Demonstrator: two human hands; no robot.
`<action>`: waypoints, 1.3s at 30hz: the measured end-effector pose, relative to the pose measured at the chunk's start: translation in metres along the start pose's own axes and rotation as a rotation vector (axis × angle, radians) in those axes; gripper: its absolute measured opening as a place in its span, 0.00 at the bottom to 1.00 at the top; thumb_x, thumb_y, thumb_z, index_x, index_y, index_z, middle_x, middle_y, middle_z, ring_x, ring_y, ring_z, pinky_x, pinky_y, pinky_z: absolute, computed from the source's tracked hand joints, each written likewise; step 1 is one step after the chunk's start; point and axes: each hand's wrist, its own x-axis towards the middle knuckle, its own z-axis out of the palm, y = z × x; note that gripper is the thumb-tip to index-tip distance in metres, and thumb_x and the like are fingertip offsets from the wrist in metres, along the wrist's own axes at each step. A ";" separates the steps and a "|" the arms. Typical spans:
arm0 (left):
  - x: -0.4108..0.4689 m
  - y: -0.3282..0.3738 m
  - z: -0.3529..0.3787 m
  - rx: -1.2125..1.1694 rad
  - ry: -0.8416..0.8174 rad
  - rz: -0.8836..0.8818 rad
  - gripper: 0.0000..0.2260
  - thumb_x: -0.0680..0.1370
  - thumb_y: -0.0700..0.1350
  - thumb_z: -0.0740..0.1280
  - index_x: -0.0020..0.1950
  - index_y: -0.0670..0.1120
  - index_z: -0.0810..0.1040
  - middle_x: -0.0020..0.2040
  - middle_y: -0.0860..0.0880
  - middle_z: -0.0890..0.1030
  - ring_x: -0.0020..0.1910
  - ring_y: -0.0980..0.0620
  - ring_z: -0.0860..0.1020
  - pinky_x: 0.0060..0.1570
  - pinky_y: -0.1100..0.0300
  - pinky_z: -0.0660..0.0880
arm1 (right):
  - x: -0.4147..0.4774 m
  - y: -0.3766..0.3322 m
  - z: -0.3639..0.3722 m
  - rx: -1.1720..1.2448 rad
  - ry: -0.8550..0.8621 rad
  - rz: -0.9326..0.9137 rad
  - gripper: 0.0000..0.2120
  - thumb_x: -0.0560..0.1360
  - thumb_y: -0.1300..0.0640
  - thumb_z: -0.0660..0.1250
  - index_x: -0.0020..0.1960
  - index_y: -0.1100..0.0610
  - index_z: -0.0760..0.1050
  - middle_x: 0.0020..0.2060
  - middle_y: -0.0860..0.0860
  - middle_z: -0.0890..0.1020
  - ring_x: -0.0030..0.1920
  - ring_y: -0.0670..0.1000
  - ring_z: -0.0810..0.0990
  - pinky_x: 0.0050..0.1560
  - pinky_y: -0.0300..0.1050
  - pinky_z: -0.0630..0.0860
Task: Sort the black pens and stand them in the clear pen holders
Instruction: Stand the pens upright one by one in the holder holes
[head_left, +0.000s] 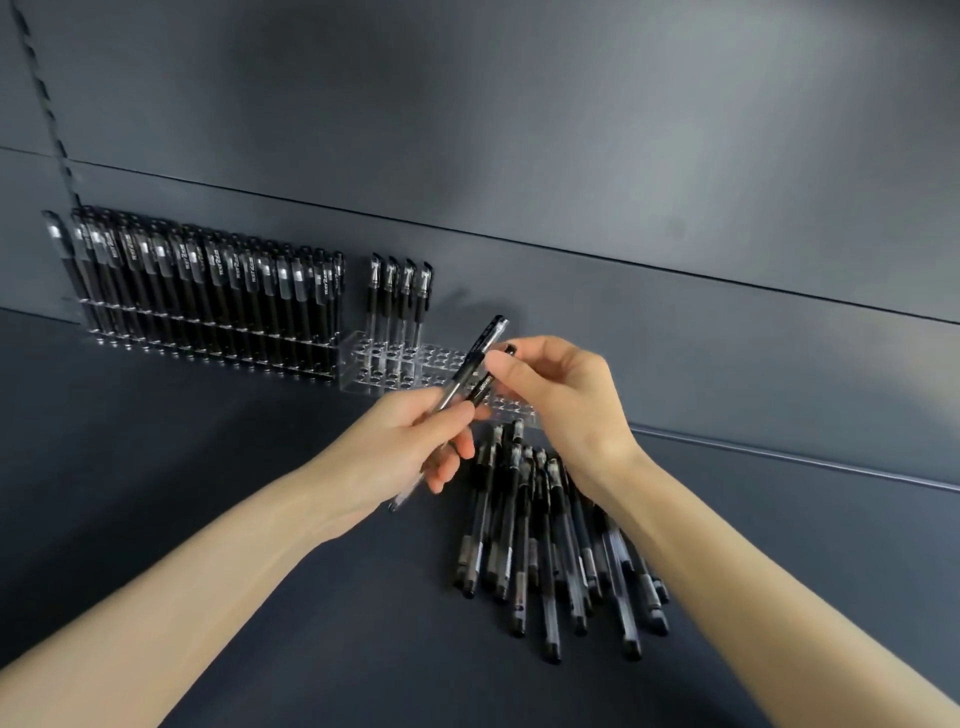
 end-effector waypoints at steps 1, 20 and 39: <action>0.005 -0.001 -0.008 0.009 0.008 -0.006 0.10 0.81 0.43 0.59 0.51 0.39 0.78 0.35 0.48 0.76 0.27 0.54 0.71 0.25 0.67 0.67 | 0.007 0.001 0.004 0.016 0.033 -0.004 0.03 0.74 0.61 0.69 0.47 0.60 0.78 0.36 0.50 0.81 0.36 0.45 0.79 0.46 0.39 0.77; 0.062 -0.035 -0.088 0.204 0.275 0.272 0.17 0.82 0.51 0.53 0.45 0.41 0.73 0.32 0.52 0.72 0.29 0.58 0.66 0.33 0.64 0.64 | 0.106 0.002 0.059 -0.355 0.470 -0.375 0.10 0.76 0.63 0.67 0.48 0.49 0.71 0.40 0.44 0.80 0.41 0.49 0.82 0.50 0.52 0.80; 0.072 -0.046 -0.090 0.047 0.288 0.231 0.14 0.82 0.49 0.54 0.44 0.44 0.73 0.24 0.58 0.67 0.24 0.58 0.63 0.29 0.61 0.60 | 0.120 0.022 0.058 -0.680 0.239 -0.305 0.08 0.74 0.67 0.68 0.52 0.58 0.78 0.40 0.51 0.81 0.42 0.47 0.80 0.46 0.24 0.72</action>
